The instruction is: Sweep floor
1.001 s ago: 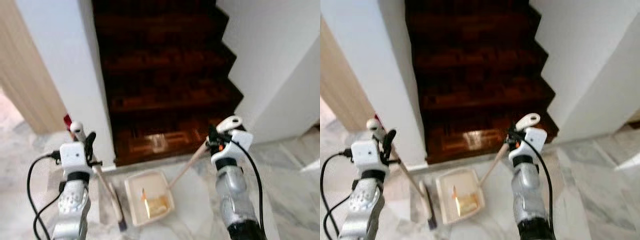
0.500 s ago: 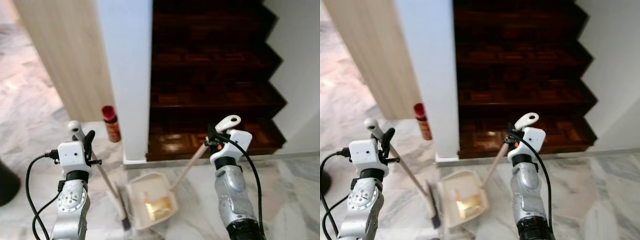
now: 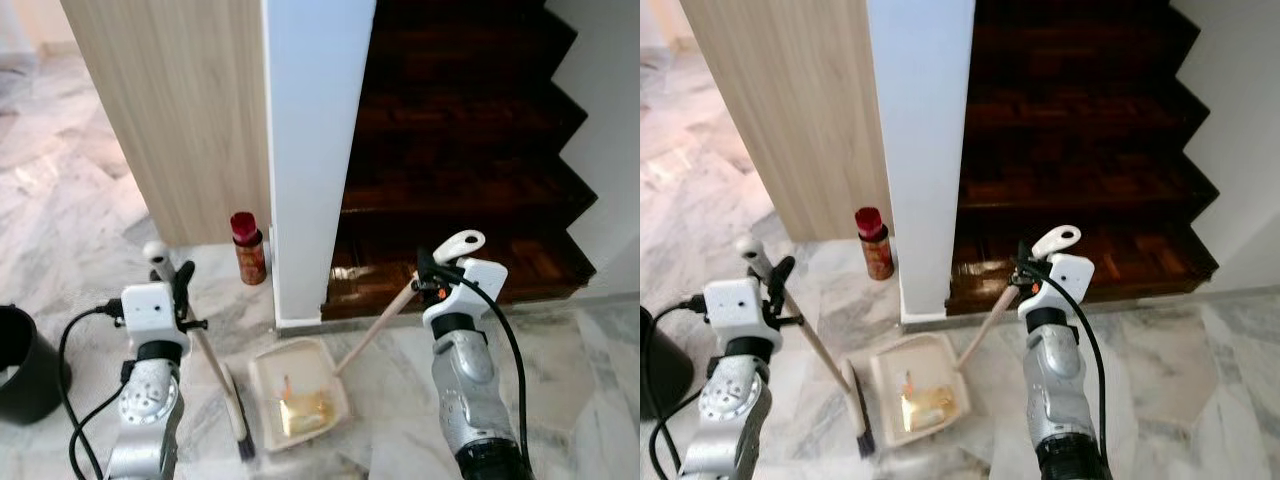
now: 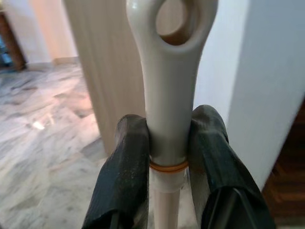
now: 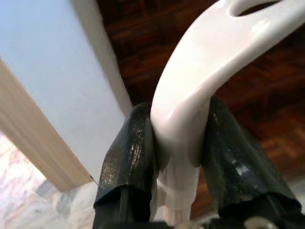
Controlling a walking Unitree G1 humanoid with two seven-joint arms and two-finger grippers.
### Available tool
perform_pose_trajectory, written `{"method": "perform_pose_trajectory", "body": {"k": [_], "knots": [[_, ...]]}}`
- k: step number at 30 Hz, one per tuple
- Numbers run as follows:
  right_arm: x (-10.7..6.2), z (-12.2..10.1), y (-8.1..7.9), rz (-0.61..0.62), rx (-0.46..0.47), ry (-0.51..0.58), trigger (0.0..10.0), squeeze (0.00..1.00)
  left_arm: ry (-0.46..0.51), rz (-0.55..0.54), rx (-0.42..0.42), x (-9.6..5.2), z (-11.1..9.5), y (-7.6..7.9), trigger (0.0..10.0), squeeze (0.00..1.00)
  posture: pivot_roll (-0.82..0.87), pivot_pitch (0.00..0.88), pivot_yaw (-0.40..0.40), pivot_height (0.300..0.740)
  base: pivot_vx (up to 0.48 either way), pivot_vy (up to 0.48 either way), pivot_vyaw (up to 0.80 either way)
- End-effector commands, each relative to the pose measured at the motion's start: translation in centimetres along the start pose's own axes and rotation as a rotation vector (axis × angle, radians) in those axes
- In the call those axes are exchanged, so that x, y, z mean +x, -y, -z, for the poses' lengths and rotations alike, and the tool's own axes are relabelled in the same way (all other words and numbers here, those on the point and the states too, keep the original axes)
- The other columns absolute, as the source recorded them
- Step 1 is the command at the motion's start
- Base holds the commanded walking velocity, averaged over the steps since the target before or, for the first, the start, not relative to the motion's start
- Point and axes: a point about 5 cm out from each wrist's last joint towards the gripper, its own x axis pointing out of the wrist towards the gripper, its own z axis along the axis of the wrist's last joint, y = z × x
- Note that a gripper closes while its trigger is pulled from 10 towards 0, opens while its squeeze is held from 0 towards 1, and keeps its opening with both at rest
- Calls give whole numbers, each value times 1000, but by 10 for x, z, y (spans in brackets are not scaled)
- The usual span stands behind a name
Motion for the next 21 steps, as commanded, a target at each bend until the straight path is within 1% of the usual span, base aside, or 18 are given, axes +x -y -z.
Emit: {"method": "perform_pose_trajectory", "body": {"k": [1,9,21], "knots": [[4,-12,-3,-7,10,57,10000,0,24,0,6,1,-5,-3,10000,0,100,91,-25,740,0,341,0],[4,-11,-4,-10,13,51,10000,0,25,2,7,1,-6,-3,10000,0,101,91,-23,740,0,330,0],[4,-10,-4,-13,14,47,10000,0,25,13,23,1,-5,-2,10000,0,101,91,-26,740,0,0,0]]}}
